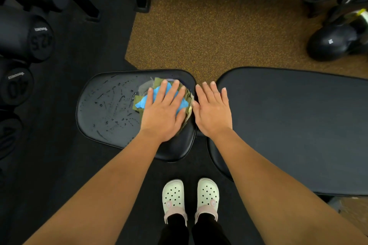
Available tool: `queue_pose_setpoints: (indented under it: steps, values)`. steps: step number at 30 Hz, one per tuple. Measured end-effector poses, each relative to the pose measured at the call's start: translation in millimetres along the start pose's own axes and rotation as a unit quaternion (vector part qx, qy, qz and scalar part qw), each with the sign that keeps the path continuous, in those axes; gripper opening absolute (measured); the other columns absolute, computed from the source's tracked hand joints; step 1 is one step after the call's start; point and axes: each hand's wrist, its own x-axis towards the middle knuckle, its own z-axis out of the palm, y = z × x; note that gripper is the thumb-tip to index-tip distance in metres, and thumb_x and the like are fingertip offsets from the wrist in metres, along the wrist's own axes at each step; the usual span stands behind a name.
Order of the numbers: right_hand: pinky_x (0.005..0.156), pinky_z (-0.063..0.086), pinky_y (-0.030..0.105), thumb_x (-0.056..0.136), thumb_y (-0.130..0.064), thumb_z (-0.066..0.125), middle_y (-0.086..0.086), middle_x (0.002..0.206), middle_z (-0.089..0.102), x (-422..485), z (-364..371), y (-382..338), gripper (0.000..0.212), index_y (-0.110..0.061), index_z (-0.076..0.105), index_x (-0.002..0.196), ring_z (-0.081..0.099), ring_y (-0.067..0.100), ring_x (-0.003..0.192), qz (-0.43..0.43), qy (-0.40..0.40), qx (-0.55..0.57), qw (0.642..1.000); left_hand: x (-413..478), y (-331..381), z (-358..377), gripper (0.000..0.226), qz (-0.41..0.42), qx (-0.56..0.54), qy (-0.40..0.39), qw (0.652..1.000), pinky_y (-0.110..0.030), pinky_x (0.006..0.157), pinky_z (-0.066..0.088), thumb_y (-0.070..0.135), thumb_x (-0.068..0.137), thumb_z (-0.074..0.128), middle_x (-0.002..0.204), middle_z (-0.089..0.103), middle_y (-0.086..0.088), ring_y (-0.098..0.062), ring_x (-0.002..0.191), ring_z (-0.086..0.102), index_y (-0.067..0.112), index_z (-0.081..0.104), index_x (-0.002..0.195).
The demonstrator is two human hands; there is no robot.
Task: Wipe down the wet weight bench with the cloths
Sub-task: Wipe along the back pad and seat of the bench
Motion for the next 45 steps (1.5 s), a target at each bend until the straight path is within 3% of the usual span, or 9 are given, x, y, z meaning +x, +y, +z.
queue_pose_setpoints:
  steps: [8, 13, 15, 22, 29, 36, 38, 42, 45]
  values:
    - [0.12, -0.004, 0.048, 0.1, -0.044, 0.006, 0.0, 0.163, -0.005, -1.1, 1.4, -0.8, 0.06, -0.019, -0.007, 0.154, -0.012, 0.024, 0.149, 0.003, -0.051, -0.061, 0.997, 28.3, 9.0, -0.5, 0.063, -0.125, -0.013, 0.006, 0.992, -0.059, 0.116, 0.004, 0.047, 0.098, 0.014, 0.163, 0.001, 0.001, -0.03, 0.149, -0.004, 0.02, 0.005, 0.155]
    - [0.119, -0.003, 0.049, 0.101, -0.044, 0.006, -0.002, 0.163, -0.005, -0.1, 0.7, -0.6, 0.059, -0.021, -0.007, 0.154, -0.01, 0.025, 0.149, 0.0, -0.05, -0.064, 0.997, -13.6, -10.1, 2.2, 0.062, 0.049, 0.016, -0.003, 0.999, -0.058, 0.116, 0.013, 0.048, 0.099, 0.02, 0.161, 0.017, 0.001, -0.029, 0.149, 0.009, 0.02, 0.023, 0.153]
    - [0.119, -0.003, 0.049, 0.101, -0.045, 0.006, -0.004, 0.163, -0.004, -0.2, 0.4, -0.4, 0.059, -0.022, -0.007, 0.154, -0.009, 0.025, 0.149, 0.001, -0.052, -0.061, 0.997, -14.5, -20.5, 3.3, 0.062, 0.063, 0.016, -0.009, 0.998, -0.058, 0.116, 0.014, 0.051, 0.099, 0.022, 0.161, 0.019, 0.002, -0.028, 0.149, 0.01, 0.021, 0.023, 0.153]
    - [0.119, -0.005, 0.048, 0.102, -0.041, 0.011, -0.007, 0.163, -0.003, -1.1, 0.8, -0.8, 0.057, -0.023, -0.003, 0.154, -0.011, 0.023, 0.149, 0.002, -0.052, -0.049, 0.997, 41.8, 12.1, -4.9, 0.063, -0.112, -0.009, 0.008, 0.994, -0.059, 0.117, 0.005, 0.045, 0.098, 0.015, 0.163, 0.004, 0.003, -0.031, 0.149, -0.002, 0.019, 0.009, 0.155]
    - [0.119, -0.002, 0.049, 0.098, -0.039, 0.007, -0.007, 0.162, 0.007, -0.8, -3.0, 0.7, 0.059, -0.023, 0.005, 0.155, -0.004, 0.024, 0.149, -0.007, -0.045, -0.034, 0.998, -4.7, -18.3, -0.1, 0.06, 0.13, 0.025, -0.01, 0.991, -0.061, 0.114, 0.017, 0.048, 0.097, 0.026, 0.161, 0.02, 0.006, -0.027, 0.148, 0.014, 0.023, 0.028, 0.151]
    - [0.119, -0.004, 0.047, 0.102, -0.039, 0.013, -0.007, 0.163, 0.003, -1.2, -0.6, 1.2, 0.055, -0.024, 0.002, 0.155, -0.008, 0.022, 0.149, -0.003, -0.049, -0.029, 0.998, 28.4, 20.7, -4.1, 0.062, -0.111, -0.018, 0.005, 0.994, -0.058, 0.116, -0.001, 0.048, 0.098, 0.015, 0.163, -0.004, 0.008, -0.028, 0.149, -0.007, 0.025, 0.002, 0.155]
    - [0.119, -0.004, 0.048, 0.102, -0.036, 0.014, -0.006, 0.163, 0.002, -1.2, -1.8, 3.1, 0.056, -0.022, 0.0, 0.155, -0.009, 0.022, 0.149, -0.008, -0.052, -0.04, 0.998, 16.3, 26.2, -3.1, 0.061, -0.068, 0.002, -0.001, 0.998, -0.059, 0.116, 0.003, 0.046, 0.098, 0.014, 0.163, 0.0, 0.006, -0.03, 0.149, -0.004, 0.023, 0.007, 0.155]
    - [0.119, -0.002, 0.049, 0.099, -0.036, 0.013, -0.005, 0.163, 0.005, -0.8, -2.8, 3.5, 0.058, -0.022, 0.001, 0.155, -0.006, 0.023, 0.149, -0.016, -0.056, -0.039, 0.998, -11.5, -8.1, 0.3, 0.063, 0.133, 0.028, -0.017, 0.99, -0.061, 0.114, 0.017, 0.049, 0.097, 0.02, 0.161, 0.017, 0.004, -0.028, 0.149, 0.011, 0.019, 0.026, 0.152]
    - [0.119, -0.003, 0.049, 0.101, -0.037, 0.013, -0.005, 0.163, 0.007, 0.1, -1.2, 2.6, 0.056, -0.024, 0.002, 0.155, -0.005, 0.023, 0.149, -0.009, -0.053, -0.03, 0.998, -4.0, -19.7, 0.9, 0.065, 0.113, 0.037, -0.021, 0.993, -0.063, 0.112, 0.018, 0.053, 0.096, 0.019, 0.162, 0.014, 0.005, -0.028, 0.149, 0.009, 0.021, 0.023, 0.153]
